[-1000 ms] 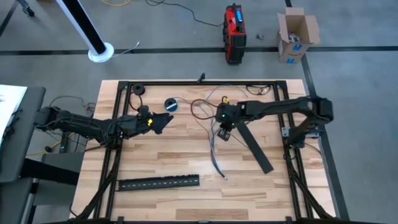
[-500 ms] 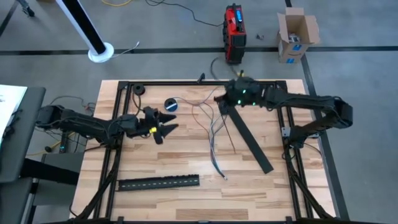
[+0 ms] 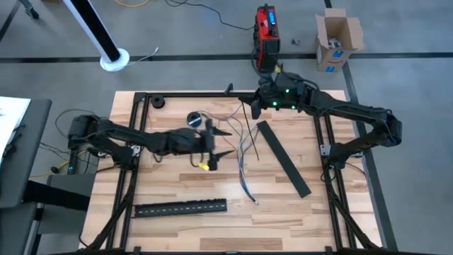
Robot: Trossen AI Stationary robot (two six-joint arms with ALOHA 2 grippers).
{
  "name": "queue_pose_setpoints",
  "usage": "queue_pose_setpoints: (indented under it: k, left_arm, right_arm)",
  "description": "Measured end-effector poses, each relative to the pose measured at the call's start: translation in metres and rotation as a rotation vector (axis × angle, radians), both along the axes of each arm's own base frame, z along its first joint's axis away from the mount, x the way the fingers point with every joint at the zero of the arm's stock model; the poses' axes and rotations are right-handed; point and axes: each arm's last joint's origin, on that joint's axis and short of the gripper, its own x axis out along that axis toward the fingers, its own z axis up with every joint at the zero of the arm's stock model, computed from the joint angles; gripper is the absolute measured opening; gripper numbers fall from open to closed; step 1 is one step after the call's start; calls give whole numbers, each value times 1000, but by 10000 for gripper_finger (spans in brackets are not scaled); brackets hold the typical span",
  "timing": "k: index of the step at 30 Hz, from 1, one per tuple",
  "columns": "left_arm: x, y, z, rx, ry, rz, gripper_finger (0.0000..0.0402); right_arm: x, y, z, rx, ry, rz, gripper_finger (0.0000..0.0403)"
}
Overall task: Ziptie cables
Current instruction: Wrap the cable wires with the black zip tie
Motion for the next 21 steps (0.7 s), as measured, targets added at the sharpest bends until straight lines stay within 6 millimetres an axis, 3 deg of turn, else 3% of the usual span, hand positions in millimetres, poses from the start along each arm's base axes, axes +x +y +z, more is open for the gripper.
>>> queue_pose_setpoints:
  k: [3,8,10,17,21]
  left_arm:
    - [14,-10,2,285,144,-5,277]
    - [30,-29,1,1004,444,110,277]
    - [35,-34,-5,1202,550,103,277]
    - [52,-42,-25,1314,599,52,271]
    - [59,-44,-23,1306,570,102,266]
  right_arm:
    - [-1,0,6,-6,-14,-1,0]
    - [-2,-3,16,-19,-43,-5,0]
    - [-3,-3,18,-9,-52,2,0]
    - [-2,-7,28,91,-178,24,0]
    - [-3,-8,30,96,-204,21,0]
